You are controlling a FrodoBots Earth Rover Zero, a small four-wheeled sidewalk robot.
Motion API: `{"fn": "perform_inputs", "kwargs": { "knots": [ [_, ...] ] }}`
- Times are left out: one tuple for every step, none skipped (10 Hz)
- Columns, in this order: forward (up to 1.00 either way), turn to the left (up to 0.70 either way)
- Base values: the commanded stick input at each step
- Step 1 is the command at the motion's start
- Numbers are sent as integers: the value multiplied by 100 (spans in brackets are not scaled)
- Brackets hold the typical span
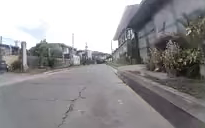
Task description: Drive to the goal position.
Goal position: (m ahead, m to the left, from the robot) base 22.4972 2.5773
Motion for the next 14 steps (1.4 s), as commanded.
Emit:
{"fn": "perform_inputs", "kwargs": {
  "knots": [
    [100, 6],
    [100, 6],
    [100, 6],
    [100, 6],
    [100, 6],
    [100, 6],
    [100, 6],
    [100, 6],
    [100, 6],
    [100, 6],
    [100, 6],
    [100, 6],
    [100, 6],
    [100, 6]
  ]
}}
